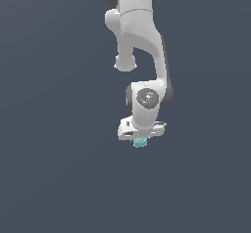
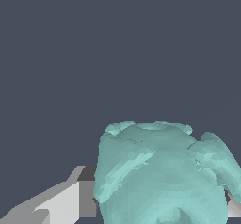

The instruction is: Pick up the object and move it to a goal position.

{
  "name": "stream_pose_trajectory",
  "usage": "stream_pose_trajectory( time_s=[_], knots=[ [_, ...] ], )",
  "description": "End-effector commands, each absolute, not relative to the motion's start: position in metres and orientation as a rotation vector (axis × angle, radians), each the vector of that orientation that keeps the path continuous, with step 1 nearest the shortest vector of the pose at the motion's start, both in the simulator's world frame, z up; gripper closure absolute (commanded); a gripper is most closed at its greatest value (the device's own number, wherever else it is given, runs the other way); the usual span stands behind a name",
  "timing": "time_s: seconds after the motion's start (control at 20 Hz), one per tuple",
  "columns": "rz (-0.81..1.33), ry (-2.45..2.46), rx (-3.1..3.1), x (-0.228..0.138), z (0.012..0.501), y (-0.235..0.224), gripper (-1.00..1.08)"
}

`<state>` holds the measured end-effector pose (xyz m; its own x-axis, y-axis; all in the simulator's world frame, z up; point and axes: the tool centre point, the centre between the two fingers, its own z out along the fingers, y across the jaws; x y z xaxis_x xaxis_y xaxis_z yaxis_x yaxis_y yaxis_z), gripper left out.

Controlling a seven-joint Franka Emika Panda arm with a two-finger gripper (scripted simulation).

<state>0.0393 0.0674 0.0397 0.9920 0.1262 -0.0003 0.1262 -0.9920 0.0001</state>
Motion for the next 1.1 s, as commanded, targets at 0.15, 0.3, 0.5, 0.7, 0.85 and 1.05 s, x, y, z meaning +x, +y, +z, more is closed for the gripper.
stream_pose_trajectory(
  time_s=[0.15,0.3,0.5,0.7,0.85,1.05],
  knots=[
    [0.000,0.199,3.135,0.039,0.039,0.067,1.08],
    [0.006,0.204,3.136,0.041,0.042,0.068,1.08],
    [0.051,0.245,3.138,0.051,0.058,0.073,1.08],
    [0.140,0.324,3.140,0.070,0.089,0.083,1.08],
    [0.232,0.407,3.137,0.086,0.123,0.094,1.08],
    [0.384,0.543,3.121,0.108,0.181,0.113,1.08]
  ],
)
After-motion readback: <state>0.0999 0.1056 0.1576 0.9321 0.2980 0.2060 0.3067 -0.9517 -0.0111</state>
